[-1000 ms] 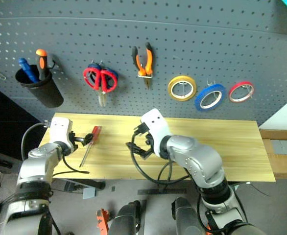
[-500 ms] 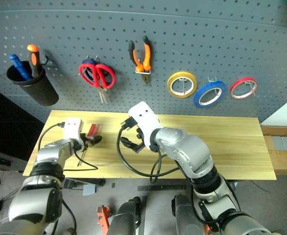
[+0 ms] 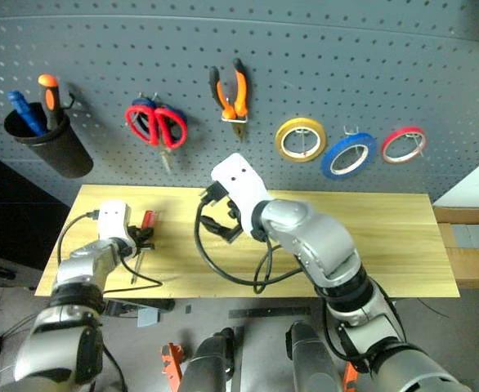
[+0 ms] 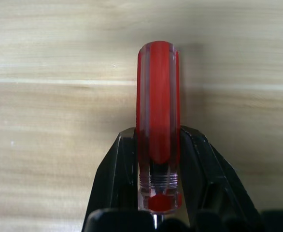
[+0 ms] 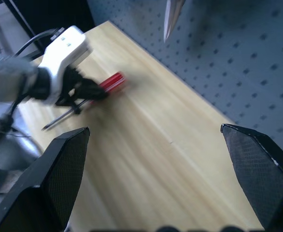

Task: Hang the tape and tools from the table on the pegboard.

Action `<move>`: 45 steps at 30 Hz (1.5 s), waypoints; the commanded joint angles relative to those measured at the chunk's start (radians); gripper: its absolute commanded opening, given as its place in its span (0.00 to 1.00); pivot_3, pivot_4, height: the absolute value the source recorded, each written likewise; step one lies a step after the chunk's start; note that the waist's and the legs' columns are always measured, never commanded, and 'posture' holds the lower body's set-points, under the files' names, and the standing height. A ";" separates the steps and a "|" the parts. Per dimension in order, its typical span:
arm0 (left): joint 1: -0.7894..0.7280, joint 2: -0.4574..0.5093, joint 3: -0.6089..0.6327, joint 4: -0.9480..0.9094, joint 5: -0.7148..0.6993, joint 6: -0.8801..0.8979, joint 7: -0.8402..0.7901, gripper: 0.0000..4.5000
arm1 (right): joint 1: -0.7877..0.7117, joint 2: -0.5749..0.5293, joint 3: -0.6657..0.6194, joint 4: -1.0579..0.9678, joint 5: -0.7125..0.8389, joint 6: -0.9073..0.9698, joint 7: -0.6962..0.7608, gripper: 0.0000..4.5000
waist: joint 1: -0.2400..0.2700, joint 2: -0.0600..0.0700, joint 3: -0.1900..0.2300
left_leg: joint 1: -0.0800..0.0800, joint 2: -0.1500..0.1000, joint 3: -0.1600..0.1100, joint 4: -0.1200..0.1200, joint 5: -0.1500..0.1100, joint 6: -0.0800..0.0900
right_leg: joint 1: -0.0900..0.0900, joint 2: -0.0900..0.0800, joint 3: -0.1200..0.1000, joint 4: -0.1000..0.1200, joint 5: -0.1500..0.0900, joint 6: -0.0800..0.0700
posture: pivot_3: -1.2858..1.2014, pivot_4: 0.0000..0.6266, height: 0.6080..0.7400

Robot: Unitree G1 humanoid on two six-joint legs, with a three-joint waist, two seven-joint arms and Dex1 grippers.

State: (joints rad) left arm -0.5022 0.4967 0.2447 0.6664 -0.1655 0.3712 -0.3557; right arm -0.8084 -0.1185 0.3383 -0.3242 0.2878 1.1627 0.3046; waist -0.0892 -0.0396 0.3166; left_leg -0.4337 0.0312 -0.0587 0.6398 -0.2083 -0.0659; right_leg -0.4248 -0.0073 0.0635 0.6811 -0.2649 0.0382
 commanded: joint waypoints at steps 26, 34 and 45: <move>-0.025 0.106 0.173 -0.834 0.050 -0.288 0.223 0.19 | 0.053 -0.270 -0.186 -0.186 0.180 -0.411 0.375 1.00 | 0.019 -0.013 -0.024 | 0.000 -0.004 0.000 -0.002 0.000 0.000 | 0.000 -0.001 -0.003 -0.001 0.000 0.000 | 0.49 0.30 1.00; -0.370 0.175 0.156 -0.401 0.024 -0.474 0.161 0.19 | 0.051 -0.263 -0.173 -0.171 0.156 -0.436 0.348 1.00 | 0.024 -0.014 -0.028 | -0.001 -0.004 0.001 0.000 0.000 -0.001 | 0.001 0.000 -0.004 0.000 0.000 0.000 | 0.48 0.28 1.00; -0.426 0.167 0.127 -0.081 0.068 -0.725 0.187 0.26 | 0.053 -0.267 -0.169 -0.177 0.150 -0.431 0.320 1.00 | 0.015 -0.015 -0.028 | -0.001 -0.004 0.001 0.002 0.000 -0.001 | 0.000 0.000 -0.004 0.001 0.000 0.000 | 0.47 0.29 1.00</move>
State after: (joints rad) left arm -0.9305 0.6441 0.3549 0.6060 -0.1053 -0.3043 -0.1948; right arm -0.7414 -0.3820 0.1816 -0.4691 0.4415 0.7469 0.6299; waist -0.0741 -0.0541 0.2886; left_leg -0.4346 0.0277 -0.0577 0.6416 -0.2078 -0.0665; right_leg -0.4246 -0.0077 0.0594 0.6818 -0.2646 0.0382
